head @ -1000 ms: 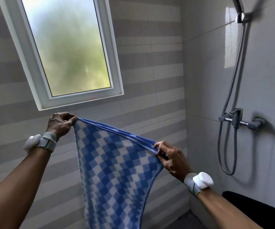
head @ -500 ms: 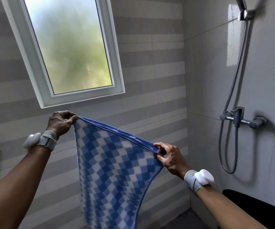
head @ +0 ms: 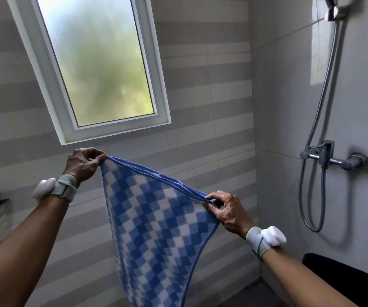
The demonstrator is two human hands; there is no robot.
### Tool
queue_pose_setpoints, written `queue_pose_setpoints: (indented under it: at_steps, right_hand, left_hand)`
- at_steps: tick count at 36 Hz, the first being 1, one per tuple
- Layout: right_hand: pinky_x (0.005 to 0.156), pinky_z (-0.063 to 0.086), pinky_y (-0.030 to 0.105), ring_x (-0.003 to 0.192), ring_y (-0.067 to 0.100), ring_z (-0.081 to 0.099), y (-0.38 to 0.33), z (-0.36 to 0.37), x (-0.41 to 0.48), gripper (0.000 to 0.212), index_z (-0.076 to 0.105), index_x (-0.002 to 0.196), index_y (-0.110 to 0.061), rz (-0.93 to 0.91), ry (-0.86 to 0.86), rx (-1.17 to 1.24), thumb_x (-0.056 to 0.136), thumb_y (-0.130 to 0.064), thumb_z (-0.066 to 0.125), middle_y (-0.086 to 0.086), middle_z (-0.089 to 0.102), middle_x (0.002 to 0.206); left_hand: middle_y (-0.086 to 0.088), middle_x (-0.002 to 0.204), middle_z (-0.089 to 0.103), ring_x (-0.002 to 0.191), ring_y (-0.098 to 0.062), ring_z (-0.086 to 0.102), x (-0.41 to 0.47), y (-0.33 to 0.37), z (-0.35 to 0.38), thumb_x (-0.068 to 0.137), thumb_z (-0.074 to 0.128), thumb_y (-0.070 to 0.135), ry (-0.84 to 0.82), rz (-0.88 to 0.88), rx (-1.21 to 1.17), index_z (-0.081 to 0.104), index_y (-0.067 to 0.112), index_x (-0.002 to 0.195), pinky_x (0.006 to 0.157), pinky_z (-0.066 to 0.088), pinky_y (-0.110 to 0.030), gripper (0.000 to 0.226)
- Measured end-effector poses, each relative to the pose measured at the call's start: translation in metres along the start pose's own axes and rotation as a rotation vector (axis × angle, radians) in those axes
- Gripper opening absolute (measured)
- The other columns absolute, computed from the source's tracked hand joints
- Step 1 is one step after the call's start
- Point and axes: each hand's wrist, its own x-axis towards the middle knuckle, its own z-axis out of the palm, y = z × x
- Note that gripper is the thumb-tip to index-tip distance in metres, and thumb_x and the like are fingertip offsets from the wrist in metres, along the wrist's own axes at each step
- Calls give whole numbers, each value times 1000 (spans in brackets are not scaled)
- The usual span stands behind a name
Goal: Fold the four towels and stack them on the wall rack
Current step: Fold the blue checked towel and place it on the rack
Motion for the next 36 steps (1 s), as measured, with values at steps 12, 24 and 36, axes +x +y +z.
queue_pose_setpoints:
  at_steps: [12, 24, 36]
  right_hand:
    - [88, 54, 22, 100, 5, 64, 12, 4, -1, 1, 73, 84, -16, -41, 30, -20, 84, -15, 74, -7, 61, 130]
    - [64, 50, 28, 66, 12, 60, 11, -3, 1, 10, 63, 76, -19, 41, 37, -49, 82, -19, 71, -5, 65, 73]
    - [53, 37, 19, 56, 15, 53, 14, -17, 18, 20, 46, 80, -19, 115, 51, -76, 82, -16, 66, -4, 56, 59]
  left_hand:
    - [-10, 88, 74, 81, -23, 66, -1, -7, 6, 89, 69, 17, 30, -85, -4, 76, 11, 92, 80, 51, -34, 9]
    - [-12, 84, 74, 73, -22, 66, -2, -9, 15, 88, 70, 13, -28, -123, -13, 76, 8, 91, 76, 50, -30, 8]
    - [-14, 84, 73, 68, -19, 63, -5, -12, 21, 89, 69, 13, -82, -132, -60, 74, 7, 90, 76, 54, -36, 9]
